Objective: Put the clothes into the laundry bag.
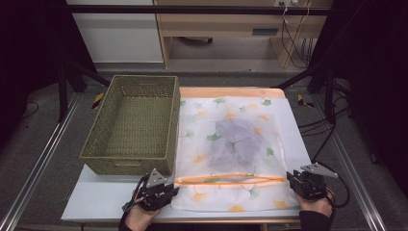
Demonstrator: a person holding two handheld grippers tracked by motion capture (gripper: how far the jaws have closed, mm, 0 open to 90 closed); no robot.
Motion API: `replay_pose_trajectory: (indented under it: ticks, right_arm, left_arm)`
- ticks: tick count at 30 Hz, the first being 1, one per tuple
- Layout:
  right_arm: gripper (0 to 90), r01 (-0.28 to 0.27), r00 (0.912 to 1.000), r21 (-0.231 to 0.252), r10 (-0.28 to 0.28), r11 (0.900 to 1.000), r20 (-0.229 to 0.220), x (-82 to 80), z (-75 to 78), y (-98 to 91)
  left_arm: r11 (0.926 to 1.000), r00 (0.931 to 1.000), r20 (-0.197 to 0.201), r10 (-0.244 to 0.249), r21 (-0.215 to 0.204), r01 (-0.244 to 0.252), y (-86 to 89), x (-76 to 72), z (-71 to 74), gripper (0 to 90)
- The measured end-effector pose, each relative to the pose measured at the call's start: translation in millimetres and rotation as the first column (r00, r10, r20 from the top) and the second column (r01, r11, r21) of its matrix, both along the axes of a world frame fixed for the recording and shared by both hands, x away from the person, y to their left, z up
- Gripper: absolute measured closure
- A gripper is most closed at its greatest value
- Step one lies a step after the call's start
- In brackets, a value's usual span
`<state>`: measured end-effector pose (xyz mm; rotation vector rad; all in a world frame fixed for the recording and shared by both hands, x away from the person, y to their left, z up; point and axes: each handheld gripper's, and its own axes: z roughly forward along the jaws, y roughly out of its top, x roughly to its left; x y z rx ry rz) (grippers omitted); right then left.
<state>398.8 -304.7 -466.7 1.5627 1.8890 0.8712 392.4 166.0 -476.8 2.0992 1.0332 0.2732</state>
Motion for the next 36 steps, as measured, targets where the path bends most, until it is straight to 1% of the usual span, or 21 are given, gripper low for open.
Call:
replay_pose_trajectory:
  ticks: [1, 3, 4, 5, 7, 11, 12, 13, 14, 15, 16, 17, 18, 20, 23, 24, 27, 28, 31, 33, 36]
  right_arm:
    - [64.6, -0.003, 1.0, 0.004, 0.003, 1.0, 0.008, -0.7, 1.9, 1.2]
    - [61.1, -0.023, 0.9992, 0.009, 0.023, 0.9997, 0.034, -2.0, 6.5, 5.8]
    - [59.1, -0.043, 0.9979, 0.013, 0.042, 0.999, 0.05, -2.4, 10.1, 11.4]
    - [57.9, -0.053, 0.997, 0.008, 0.052, 0.9986, 0.057, -2.5, 11.7, 14.1]
    - [55.8, -0.076, 0.9944, 0.01, 0.075, 0.997, 0.075, -2.4, 15.0, 21.5]
    - [53.4, -0.122, 0.9887, 0.019, 0.12, 0.9923, 0.09, -1.1, 20.6, 37.6]
    - [51.8, -0.146, 0.9848, 0.029, 0.143, 0.9888, 0.099, -0.1, 23.2, 45.2]
    - [51.8, -0.146, 0.9848, 0.029, 0.143, 0.9888, 0.099, -0.1, 23.2, 45.2]
    - [51.0, -0.169, 0.9812, 0.043, 0.163, 0.9847, 0.103, 1.8, 25.2, 53.1]
    - [51.0, -0.169, 0.9812, 0.043, 0.163, 0.9847, 0.103, 1.8, 25.2, 53.1]
    - [51.1, -0.183, 0.9786, 0.049, 0.177, 0.982, 0.105, 3.3, 26.1, 57.1]
    - [51.2, -0.207, 0.9741, 0.058, 0.2, 0.9767, 0.106, 5.9, 28.1, 65.6]
    - [51.2, -0.207, 0.9741, 0.058, 0.2, 0.9767, 0.106, 5.9, 28.1, 65.6]
    - [51.1, -0.237, 0.9678, 0.074, 0.229, 0.9687, 0.105, 9.8, 29.8, 78.0]
    - [50.5, -0.258, 0.9629, 0.075, 0.249, 0.9633, 0.103, 13.2, 30.4, 89.5]
    - [50.5, -0.258, 0.9629, 0.075, 0.249, 0.9633, 0.103, 13.2, 30.4, 89.5]
    - [50.0, -0.286, 0.9557, 0.082, 0.279, 0.9546, 0.095, 16.6, 30.6, 102.5]
    - [50.0, -0.286, 0.9557, 0.082, 0.279, 0.9546, 0.095, 16.6, 30.6, 102.5]
    - [49.8, -0.302, 0.951, 0.078, 0.295, 0.95, 0.092, 18.1, 31.8, 110.8]
    - [49.4, -0.319, 0.9454, 0.087, 0.311, 0.9437, 0.099, 19.6, 33.3, 116.9]
    - [49.3, -0.328, 0.9425, 0.086, 0.319, 0.9408, 0.099, 20.7, 34.9, 122.6]
  left_arm:
    - [0.9999, 0.9999, -0.004, -0.009, 0.005, 0.009, 0.0, -0.2, -0.1, 69.1]
    - [1.0, 1.0, 0.0, -0.008, 0.006, 0.008, -1.3, -1.3, -1.2, 66.7]
    - [0.9998, 0.9999, 0.0, -0.013, 0.014, 0.013, -1.2, -1.8, -1.0, 64.6]
    - [0.9996, 0.9999, 0.008, -0.012, 0.026, 0.012, -1.4, -2.6, -1.0, 64.0]
    - [0.9995, 0.9998, 0.01, -0.016, 0.027, 0.015, -1.5, -3.6, -1.0, 63.3]
    - [0.9994, 0.9997, 0.013, -0.018, 0.031, 0.018, -1.4, -5.0, -1.2, 61.9]
    - [0.9992, 0.9997, 0.014, -0.019, 0.034, 0.019, -1.4, -5.1, -1.2, 61.7]
    - [0.9992, 0.9997, 0.014, -0.019, 0.034, 0.019, -1.4, -5.1, -1.2, 62.0]
    - [0.9993, 0.9997, 0.013, -0.019, 0.034, 0.019, -1.3, -5.2, -1.1, 63.0]
    - [0.9993, 0.9998, 0.011, -0.019, 0.033, 0.018, -1.3, -5.3, -1.1, 63.0]
    - [0.9993, 0.9998, 0.01, -0.018, 0.032, 0.018, -1.2, -5.4, -1.2, 64.2]
    - [0.9993, 0.9998, 0.01, -0.016, 0.033, 0.016, -1.3, -5.5, -1.3, 65.9]
    - [0.9994, 0.9998, 0.01, -0.017, 0.032, 0.017, -1.5, -5.5, -1.3, 65.9]
    - [0.9992, 0.9998, 0.007, -0.019, 0.035, 0.018, -1.3, -5.4, -1.2, 68.5]
    - [0.9988, 0.9998, 0.008, -0.015, 0.046, 0.015, -2.1, -5.0, -0.9, 71.0]
    - [0.9988, 0.9998, 0.008, -0.015, 0.046, 0.015, -2.1, -5.0, -0.9, 72.0]
    - [0.9977, 0.9999, 0.013, -0.01, 0.067, 0.009, -4.1, -5.7, -0.4, 75.3]
    - [0.9977, 0.9999, 0.013, -0.01, 0.067, 0.009, -4.1, -5.7, -0.4, 76.5]
    - [0.9977, 0.9999, 0.015, -0.006, 0.068, 0.005, -3.5, -4.6, -0.6, 78.8]
    - [0.9975, 0.9999, 0.011, -0.011, 0.069, 0.01, -3.3, -4.3, -0.4, 81.6]
    - [0.9977, 0.9999, 0.009, -0.015, 0.067, 0.014, -4.2, -5.0, -0.4, 84.5]
